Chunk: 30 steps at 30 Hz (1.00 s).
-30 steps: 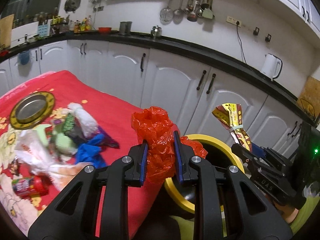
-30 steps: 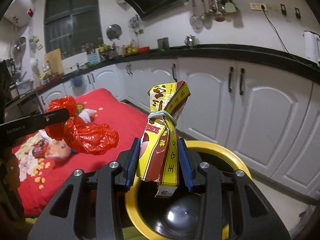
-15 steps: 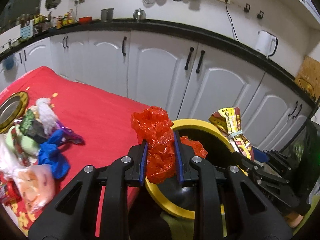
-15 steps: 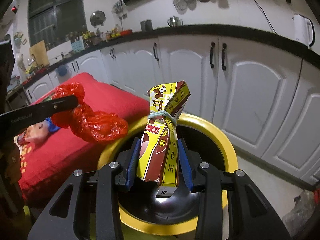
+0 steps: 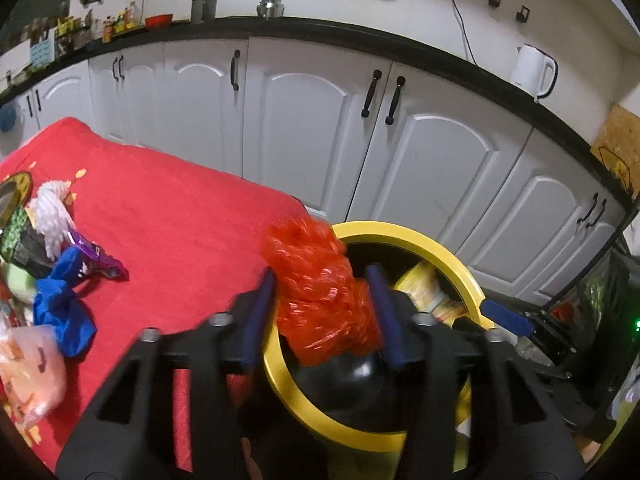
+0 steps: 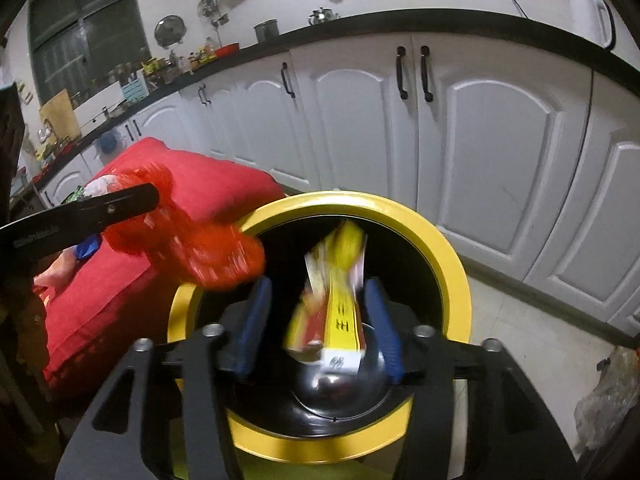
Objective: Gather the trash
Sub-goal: 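Open both tools to drop the red bag and wrapper into the bin, then move both open tools back over the remaining trash on the blanket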
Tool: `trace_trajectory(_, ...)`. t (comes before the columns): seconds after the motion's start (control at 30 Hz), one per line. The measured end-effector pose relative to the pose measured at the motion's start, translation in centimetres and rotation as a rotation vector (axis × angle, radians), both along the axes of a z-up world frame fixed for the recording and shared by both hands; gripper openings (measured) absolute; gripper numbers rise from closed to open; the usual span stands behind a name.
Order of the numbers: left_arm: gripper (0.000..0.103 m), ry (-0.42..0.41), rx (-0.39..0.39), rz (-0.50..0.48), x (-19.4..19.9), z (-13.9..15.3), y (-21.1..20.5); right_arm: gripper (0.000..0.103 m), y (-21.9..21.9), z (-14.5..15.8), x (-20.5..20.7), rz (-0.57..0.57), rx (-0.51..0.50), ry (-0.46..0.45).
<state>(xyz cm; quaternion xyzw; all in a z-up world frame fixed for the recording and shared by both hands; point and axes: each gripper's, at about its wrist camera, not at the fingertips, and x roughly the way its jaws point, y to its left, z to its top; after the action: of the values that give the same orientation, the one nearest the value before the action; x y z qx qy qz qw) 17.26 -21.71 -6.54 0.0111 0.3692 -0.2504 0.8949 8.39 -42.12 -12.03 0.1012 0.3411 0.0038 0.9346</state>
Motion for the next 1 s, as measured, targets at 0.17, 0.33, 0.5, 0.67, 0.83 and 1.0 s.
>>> trace_trajectory(0.17,0.080,-0.012,-0.018,0.026,-0.2,0.4,0.7,0.057,-0.2,0.2,-0.3,-0.025,-0.009,-0.016)
trace_trajectory(0.33,0.092,-0.057,-0.044,0.082,-1.0,1.6,2.4,0.059,0.1,0.9,-0.6,-0.024,-0.023,-0.054)
trace_trajectory(0.5,0.092,-0.109,-0.054,0.141,-1.8,2.9,4.2,0.059,1.0,2.1,-0.7,0.002,-0.031,-0.089)
trace_trajectory(0.67,0.092,-0.150,-0.069,0.203,-2.5,4.1,6.5,0.061,2.5,3.6,-0.6,0.050,-0.035,-0.131)
trace_trajectory(0.83,0.092,-0.191,-0.083,0.257,-3.4,5.3,8.9,0.062,4.9,5.5,-0.9,0.111,-0.030,-0.178)
trace_trajectory(1.0,0.092,-0.222,-0.092,0.292,-3.9,6.1,10.4,0.063,7.6,7.2,-0.7,0.191,-0.026,-0.214)
